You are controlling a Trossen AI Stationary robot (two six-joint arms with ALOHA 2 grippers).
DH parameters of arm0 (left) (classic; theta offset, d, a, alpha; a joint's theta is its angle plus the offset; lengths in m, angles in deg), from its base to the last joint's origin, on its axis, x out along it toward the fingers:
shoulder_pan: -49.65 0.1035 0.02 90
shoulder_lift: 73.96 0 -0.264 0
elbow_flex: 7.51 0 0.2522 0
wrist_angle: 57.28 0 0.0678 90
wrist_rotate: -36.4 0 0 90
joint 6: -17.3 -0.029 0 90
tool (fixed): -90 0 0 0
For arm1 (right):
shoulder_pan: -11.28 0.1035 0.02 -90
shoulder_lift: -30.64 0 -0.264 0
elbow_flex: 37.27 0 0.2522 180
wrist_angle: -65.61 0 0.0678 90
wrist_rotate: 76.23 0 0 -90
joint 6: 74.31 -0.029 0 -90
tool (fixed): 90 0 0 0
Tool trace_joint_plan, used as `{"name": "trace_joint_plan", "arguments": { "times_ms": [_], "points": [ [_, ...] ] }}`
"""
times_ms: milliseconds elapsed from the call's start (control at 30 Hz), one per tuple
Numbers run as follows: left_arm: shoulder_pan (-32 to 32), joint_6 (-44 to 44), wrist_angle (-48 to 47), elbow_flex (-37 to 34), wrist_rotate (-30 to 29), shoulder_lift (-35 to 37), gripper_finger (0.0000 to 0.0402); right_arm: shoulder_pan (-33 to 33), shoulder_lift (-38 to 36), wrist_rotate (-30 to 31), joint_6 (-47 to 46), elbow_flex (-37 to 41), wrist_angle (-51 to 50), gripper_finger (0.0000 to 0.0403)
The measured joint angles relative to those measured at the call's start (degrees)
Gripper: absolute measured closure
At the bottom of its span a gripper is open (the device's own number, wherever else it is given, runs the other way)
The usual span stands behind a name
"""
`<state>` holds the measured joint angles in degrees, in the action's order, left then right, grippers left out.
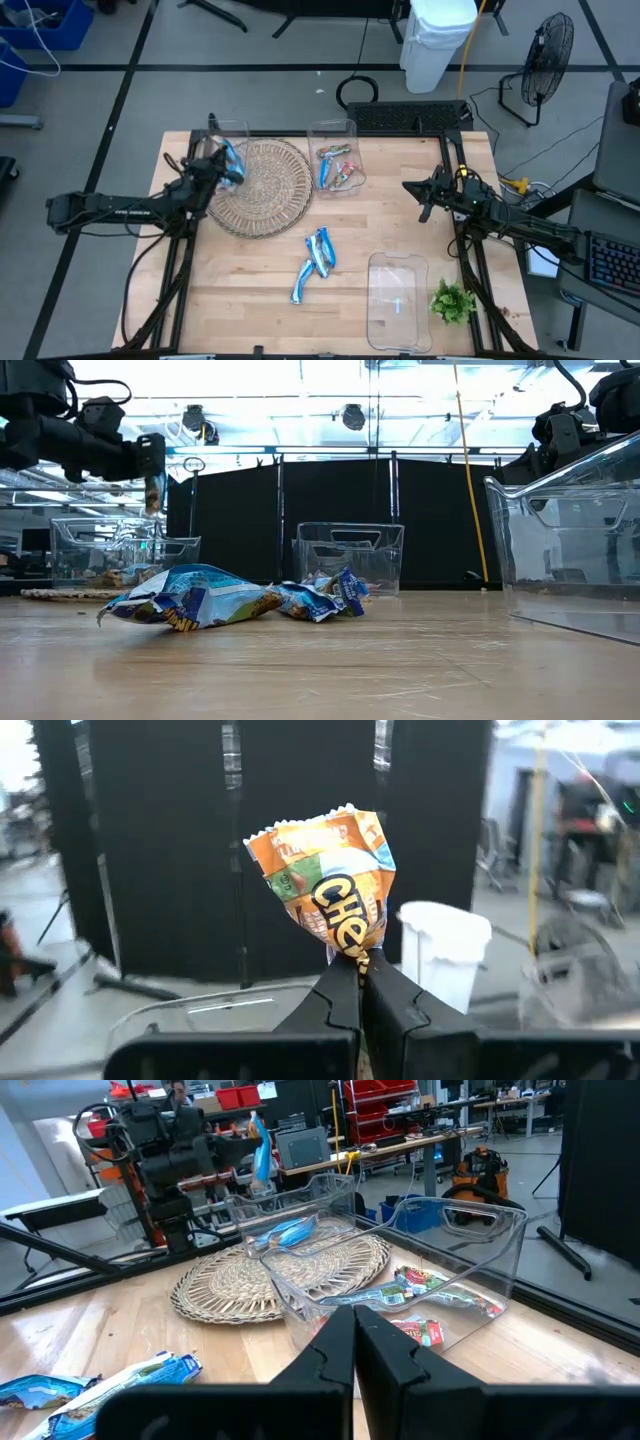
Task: Pick and place Granola Bars by type
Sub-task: Put the yellow granola bar into the top left transparent bin
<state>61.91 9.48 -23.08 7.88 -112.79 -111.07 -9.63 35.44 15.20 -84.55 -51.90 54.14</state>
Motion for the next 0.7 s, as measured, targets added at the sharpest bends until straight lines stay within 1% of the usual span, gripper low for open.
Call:
{"name": "trace_joint_plan", "arguments": {
  "times_ms": [100, 167, 233, 300, 333, 400, 500, 600, 700],
  "points": [
    [1.92, 1.88, -0.03, 2.49, -1.08, 0.02, 0.0399, 0.0, -0.01, 0.0, 0.0, 0.0, 0.0, 0.0403],
    [3.76, 0.56, -2.74, 5.83, -1.17, 0.04, 0.0399, 0.0, -0.01, 0.0, 0.0, 0.0, 0.0, 0.0403],
    [6.06, -0.61, -10.43, 10.66, -1.33, 0.04, 0.0399, 0.0, -0.01, 0.0, 0.0, 0.0, 0.0, 0.0403],
    [9.15, 1.48, -22.71, 16.74, 0.02, -0.01, 0.0399, 0.0, 0.0, 0.0, 0.0, 0.0, 0.0, 0.0403],
    [11.01, 4.07, -29.73, 20.02, 1.91, -0.02, 0.0399, 0.0, -0.01, 0.0, 0.0, 0.0, 0.0, 0.0403],
    [15.57, 9.62, -43.12, 26.46, 7.47, -0.33, 0.0399, -0.02, -0.01, 0.0, 0.0, 0.0, 0.0, 0.0403],
    [23.04, 15.72, -58.7, 33.75, 14.76, -1.75, 0.0399, 0.0, 0.0, 0.0, 0.0, 0.0, 0.0, 0.0403],
    [30.16, 21.72, -71.85, 38.04, 21.97, -3.49, 0.0399, 0.0, 0.01, -0.01, 0.0, 0.0, 0.0, 0.0403],
    [35.6, 29.51, -81.67, 38.91, 29.51, -5.05, 0.0398, 0.0, -0.02, 0.0, 0.0, 0.0, 0.0, 0.0403]
  ]
}}
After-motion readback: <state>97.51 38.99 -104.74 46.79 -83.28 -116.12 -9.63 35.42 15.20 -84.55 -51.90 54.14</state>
